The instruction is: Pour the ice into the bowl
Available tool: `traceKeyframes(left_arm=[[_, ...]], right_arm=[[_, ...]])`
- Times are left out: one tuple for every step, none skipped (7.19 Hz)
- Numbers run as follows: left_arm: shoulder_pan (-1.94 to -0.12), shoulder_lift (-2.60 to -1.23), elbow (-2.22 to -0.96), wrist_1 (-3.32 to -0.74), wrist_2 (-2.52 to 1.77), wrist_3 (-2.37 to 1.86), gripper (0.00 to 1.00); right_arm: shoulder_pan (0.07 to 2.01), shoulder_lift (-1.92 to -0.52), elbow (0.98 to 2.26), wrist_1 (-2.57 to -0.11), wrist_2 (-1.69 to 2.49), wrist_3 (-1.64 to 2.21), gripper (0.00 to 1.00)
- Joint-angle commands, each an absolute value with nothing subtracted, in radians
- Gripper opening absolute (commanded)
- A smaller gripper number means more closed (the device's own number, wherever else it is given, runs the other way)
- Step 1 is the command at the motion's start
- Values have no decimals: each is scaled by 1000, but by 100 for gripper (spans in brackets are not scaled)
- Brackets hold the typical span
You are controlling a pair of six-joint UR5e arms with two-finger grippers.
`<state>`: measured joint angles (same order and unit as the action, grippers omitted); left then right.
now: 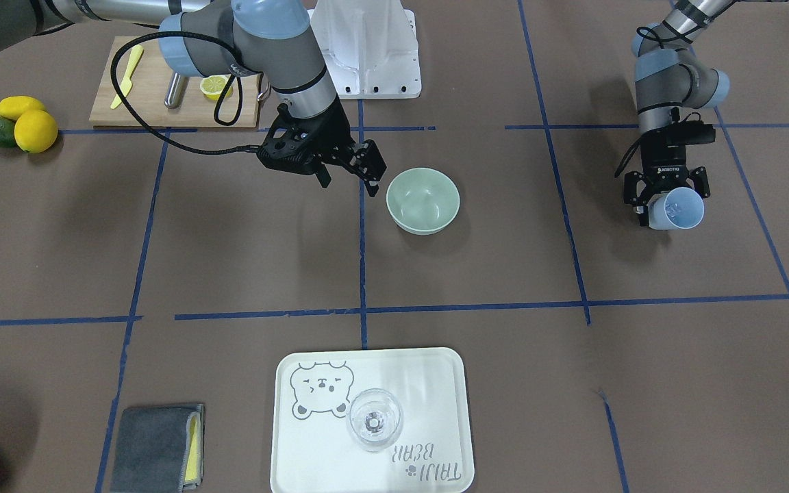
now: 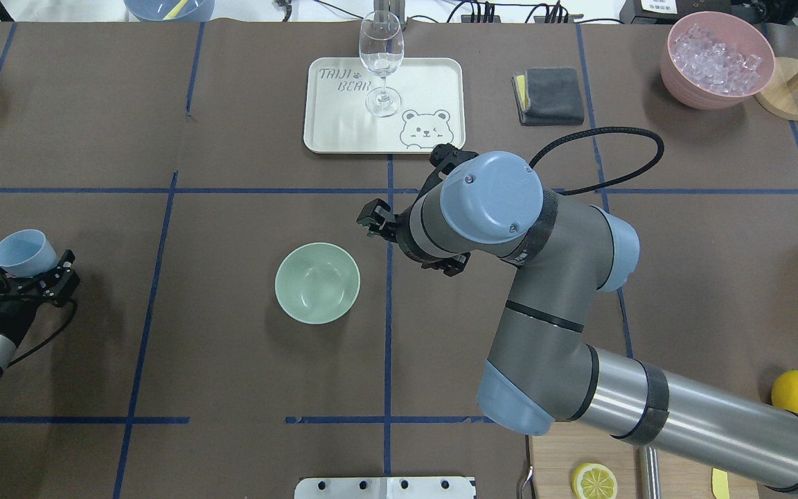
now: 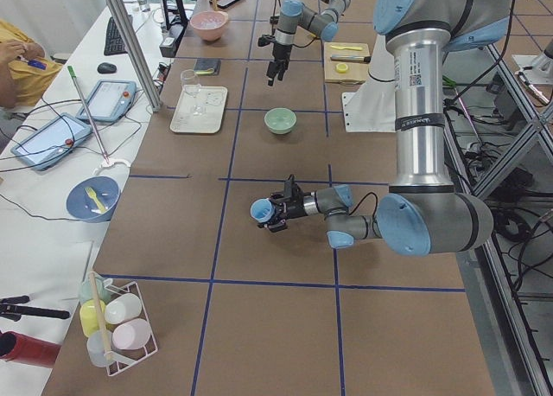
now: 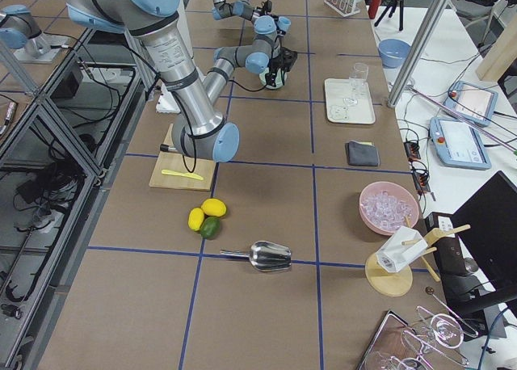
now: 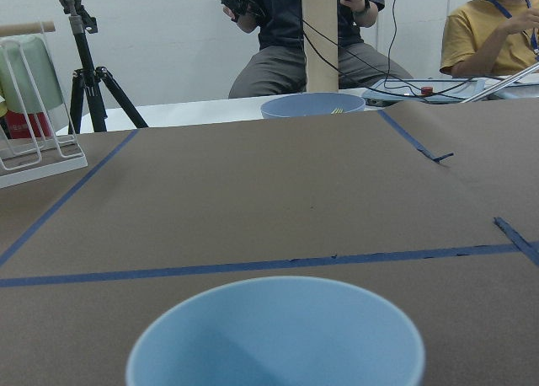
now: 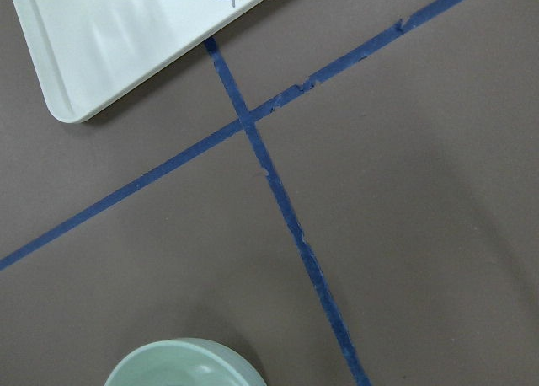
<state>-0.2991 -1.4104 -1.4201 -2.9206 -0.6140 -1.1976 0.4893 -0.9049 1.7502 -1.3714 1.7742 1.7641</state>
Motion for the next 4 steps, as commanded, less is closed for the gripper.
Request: traceKeyframes(left_arm=[[-311, -1414, -1419, -2921, -614, -1197, 65], [-314, -1417, -1419, -2931, -617, -1198, 24], [-319, -1427, -1425, -2938, -618, -1198, 9], [-319, -1428, -1430, -2991, -620, -1189, 0]], right_arm=[[489, -905, 1750, -1371, 1773, 1764, 100], [489, -905, 1750, -1371, 1773, 1764, 100], [489, -905, 1750, -1371, 1773, 1764, 100], [489, -904, 1750, -1371, 1769, 1764, 100]])
